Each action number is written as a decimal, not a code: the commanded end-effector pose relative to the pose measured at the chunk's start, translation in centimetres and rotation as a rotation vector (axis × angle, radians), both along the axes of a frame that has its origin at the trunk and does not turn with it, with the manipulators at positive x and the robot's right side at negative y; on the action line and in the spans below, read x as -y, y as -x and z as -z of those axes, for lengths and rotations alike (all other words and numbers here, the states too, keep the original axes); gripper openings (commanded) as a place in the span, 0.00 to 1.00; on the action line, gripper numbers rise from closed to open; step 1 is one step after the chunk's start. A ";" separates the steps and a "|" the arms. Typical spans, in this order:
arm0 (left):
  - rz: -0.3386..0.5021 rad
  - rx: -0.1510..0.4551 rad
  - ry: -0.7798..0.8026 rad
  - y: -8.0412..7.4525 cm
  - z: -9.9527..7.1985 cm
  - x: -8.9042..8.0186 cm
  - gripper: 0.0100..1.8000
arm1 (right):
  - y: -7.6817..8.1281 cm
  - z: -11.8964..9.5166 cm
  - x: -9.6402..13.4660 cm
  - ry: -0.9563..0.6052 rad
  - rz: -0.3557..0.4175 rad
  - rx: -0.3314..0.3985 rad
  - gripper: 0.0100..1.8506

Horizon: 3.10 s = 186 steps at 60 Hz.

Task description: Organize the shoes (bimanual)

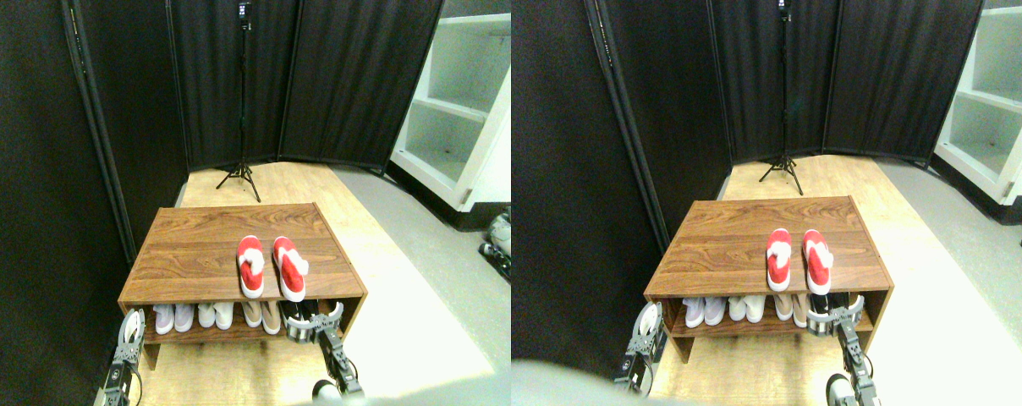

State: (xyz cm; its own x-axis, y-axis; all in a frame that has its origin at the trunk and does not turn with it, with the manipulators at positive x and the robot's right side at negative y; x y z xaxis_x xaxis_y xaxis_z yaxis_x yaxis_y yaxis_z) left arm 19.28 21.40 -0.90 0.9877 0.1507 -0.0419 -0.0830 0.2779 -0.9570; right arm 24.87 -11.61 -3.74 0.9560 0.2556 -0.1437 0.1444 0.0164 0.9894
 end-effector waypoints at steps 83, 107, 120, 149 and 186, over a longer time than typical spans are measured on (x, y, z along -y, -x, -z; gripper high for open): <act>-0.020 0.062 -0.015 1.0 -1.3 0.1 0.00 | -8.5 -0.9 10.9 0.224 0.414 0.147 0.00; -0.030 0.080 -0.014 1.4 -1.2 0.0 0.00 | -9.7 1.1 7.1 0.186 0.349 0.076 0.00; -0.052 0.092 -0.033 2.0 -1.1 -0.2 0.00 | -10.8 1.9 5.6 0.181 0.348 0.013 0.00; -0.115 0.120 -0.059 3.4 -1.1 -0.7 0.00 | -12.5 3.1 1.5 0.116 0.263 -0.043 0.00; -0.121 0.129 -0.077 3.5 -1.2 -0.8 0.00 | -11.9 3.3 -2.1 0.096 0.239 -0.072 0.00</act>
State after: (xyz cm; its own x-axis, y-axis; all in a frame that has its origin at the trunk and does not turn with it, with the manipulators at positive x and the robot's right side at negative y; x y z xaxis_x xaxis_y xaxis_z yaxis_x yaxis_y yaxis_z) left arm 15.63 22.21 -0.28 0.9630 0.2638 0.0547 -0.0348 0.3232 -0.9457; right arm 37.09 -10.21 -6.45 0.9814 -0.0170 -0.1910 0.1917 0.0588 0.9797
